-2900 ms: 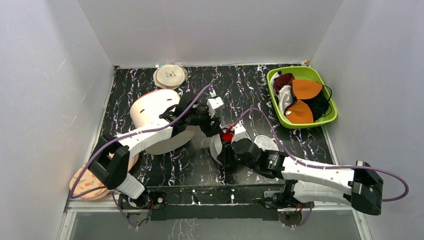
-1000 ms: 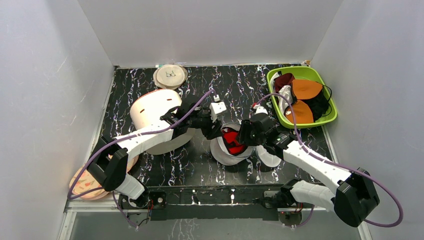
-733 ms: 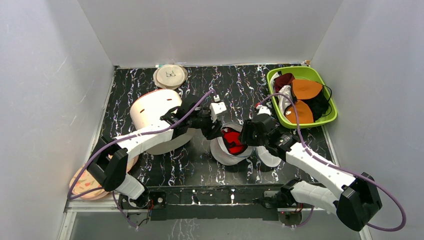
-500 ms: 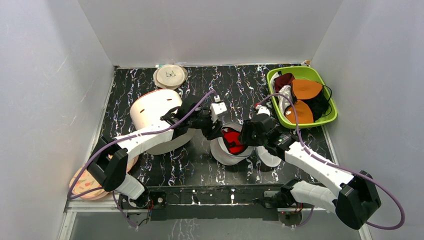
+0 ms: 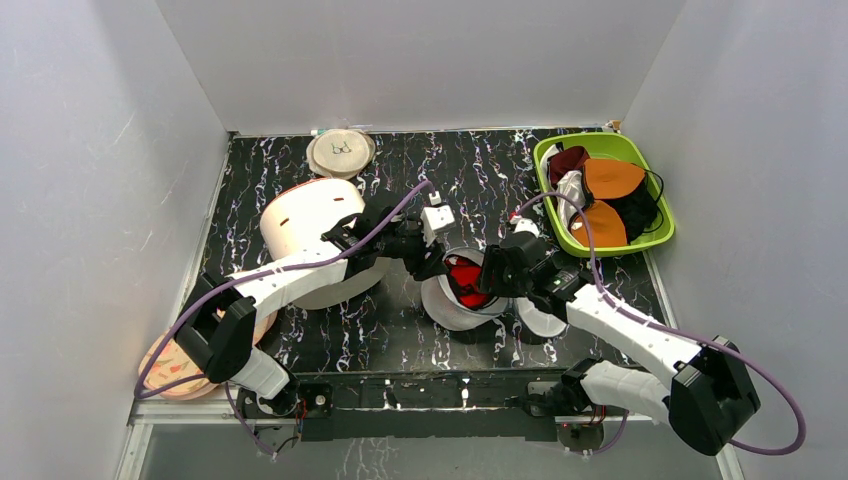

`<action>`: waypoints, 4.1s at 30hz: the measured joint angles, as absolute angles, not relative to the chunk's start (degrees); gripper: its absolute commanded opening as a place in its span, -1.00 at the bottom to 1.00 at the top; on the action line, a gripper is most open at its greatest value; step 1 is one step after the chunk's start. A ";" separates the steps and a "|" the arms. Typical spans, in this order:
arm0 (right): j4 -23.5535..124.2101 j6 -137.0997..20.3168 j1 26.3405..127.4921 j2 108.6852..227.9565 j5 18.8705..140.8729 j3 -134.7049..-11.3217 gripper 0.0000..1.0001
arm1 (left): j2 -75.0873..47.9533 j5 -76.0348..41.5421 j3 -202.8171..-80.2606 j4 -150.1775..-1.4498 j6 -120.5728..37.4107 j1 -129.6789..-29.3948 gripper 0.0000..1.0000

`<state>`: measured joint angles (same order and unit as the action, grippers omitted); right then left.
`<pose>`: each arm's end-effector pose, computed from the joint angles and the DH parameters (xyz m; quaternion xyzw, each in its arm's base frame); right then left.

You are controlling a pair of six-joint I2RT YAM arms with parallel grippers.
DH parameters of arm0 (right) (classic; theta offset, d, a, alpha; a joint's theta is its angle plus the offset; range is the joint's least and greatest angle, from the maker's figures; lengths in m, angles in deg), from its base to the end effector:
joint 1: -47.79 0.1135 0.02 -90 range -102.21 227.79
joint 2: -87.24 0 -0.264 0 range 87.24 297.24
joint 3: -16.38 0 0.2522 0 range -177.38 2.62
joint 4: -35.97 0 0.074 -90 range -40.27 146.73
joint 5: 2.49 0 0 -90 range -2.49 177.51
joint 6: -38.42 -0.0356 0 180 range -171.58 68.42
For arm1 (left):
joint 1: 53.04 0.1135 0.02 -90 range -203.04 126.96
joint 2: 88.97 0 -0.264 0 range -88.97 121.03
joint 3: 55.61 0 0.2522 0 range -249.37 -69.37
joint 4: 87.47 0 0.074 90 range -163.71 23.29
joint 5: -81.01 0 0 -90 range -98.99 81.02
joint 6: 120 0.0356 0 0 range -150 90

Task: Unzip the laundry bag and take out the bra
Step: Pick up the bra from the laundry bag.

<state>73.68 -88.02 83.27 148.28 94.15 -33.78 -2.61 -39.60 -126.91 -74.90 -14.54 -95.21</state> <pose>0.1752 0.1198 0.2149 0.0283 0.9336 0.1634 0.3175 0.2394 -0.2413 0.2629 0.5175 0.6571 -0.3351 0.4338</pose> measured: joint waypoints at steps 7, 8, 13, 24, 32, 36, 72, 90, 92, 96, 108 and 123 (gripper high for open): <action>70.44 -88.18 83.27 149.50 91.41 -33.78 -0.27 | -2.61 -39.60 -126.91 -74.88 -14.49 -95.30 0.06; 69.44 -88.35 83.25 149.50 90.80 -33.78 -0.28 | -2.61 -39.60 -126.91 -74.88 -14.49 -95.30 0.06; 64.72 -89.42 83.25 150.07 89.12 -33.41 -0.40 | -2.61 -39.60 -126.91 -74.86 -14.34 -95.30 0.06; 61.11 -90.51 83.16 152.32 87.20 -33.15 -0.60 | -2.63 -39.60 -126.91 -74.79 -14.34 -95.30 0.05; 60.02 -90.51 83.12 149.96 86.06 -33.15 -0.60 | -2.63 -39.64 -126.91 -74.73 -14.34 -95.34 0.05; 58.55 -90.43 83.14 150.29 85.18 -33.15 -0.60 | -2.63 -39.64 -126.91 -74.73 -14.34 -95.43 0.04; 55.75 -95.04 83.69 154.61 83.72 -33.19 -0.39 | -2.63 -39.68 -126.91 -74.66 -14.14 -95.87 0.02; 59.78 -93.60 83.86 153.85 84.07 -34.35 -0.16 | -7.96 -29.56 -125.99 -77.31 -14.91 -95.91 0.50; 61.00 -93.18 84.06 153.19 84.62 -34.44 -0.16 | -8.40 -28.40 -125.97 -77.87 -15.02 -95.91 0.48; 63.56 -92.46 84.19 152.97 85.01 -36.21 -0.22 | -8.05 -26.94 -125.97 -77.50 -14.69 -95.91 0.26; 65.00 -93.36 85.68 156.10 87.74 -38.31 -0.24 | -3.39 -25.87 -125.97 -75.03 -12.37 -95.93 -0.06; 62.68 -94.41 87.60 160.21 88.97 -38.33 -0.23 | 0.21 -28.80 -127.65 -72.67 -12.02 -95.91 -1.00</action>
